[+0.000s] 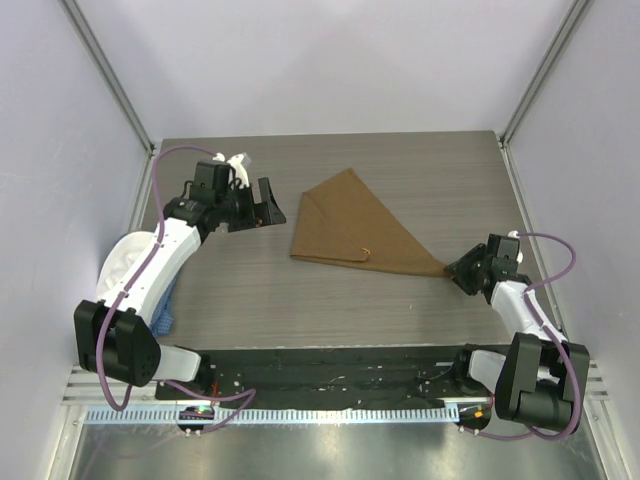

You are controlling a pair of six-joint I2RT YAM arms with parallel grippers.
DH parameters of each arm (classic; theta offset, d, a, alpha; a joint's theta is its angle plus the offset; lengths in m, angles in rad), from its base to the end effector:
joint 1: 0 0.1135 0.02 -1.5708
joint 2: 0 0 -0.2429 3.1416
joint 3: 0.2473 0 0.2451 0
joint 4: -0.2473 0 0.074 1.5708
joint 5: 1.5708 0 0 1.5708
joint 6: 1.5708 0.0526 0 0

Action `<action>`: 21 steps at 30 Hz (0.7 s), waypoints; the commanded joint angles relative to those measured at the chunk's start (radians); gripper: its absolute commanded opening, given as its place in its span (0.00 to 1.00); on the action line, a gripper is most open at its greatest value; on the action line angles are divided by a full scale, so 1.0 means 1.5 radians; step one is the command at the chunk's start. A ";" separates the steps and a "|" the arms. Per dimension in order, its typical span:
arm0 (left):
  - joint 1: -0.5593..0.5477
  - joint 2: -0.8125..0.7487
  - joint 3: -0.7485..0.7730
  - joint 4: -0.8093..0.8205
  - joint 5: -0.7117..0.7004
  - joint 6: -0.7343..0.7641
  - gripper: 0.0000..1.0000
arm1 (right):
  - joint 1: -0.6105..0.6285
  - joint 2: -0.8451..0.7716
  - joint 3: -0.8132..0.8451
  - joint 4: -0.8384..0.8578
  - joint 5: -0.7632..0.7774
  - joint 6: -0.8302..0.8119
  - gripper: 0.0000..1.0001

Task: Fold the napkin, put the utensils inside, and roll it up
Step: Fold the napkin

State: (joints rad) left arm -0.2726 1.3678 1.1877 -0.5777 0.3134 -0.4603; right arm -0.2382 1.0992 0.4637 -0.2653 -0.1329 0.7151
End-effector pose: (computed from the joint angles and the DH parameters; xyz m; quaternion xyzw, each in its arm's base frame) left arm 0.2900 -0.0979 0.2826 -0.0236 0.9090 -0.2738 0.3133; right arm 0.2104 -0.0439 0.1382 0.4130 0.8473 0.1384 0.3040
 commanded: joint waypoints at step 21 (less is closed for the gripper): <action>0.014 -0.020 -0.008 0.027 0.028 -0.006 0.88 | -0.004 0.073 -0.007 0.072 0.040 -0.009 0.38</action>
State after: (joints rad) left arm -0.2600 1.3674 1.1793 -0.5732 0.3340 -0.4641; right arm -0.2382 1.1961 0.4614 -0.1997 -0.0986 0.7113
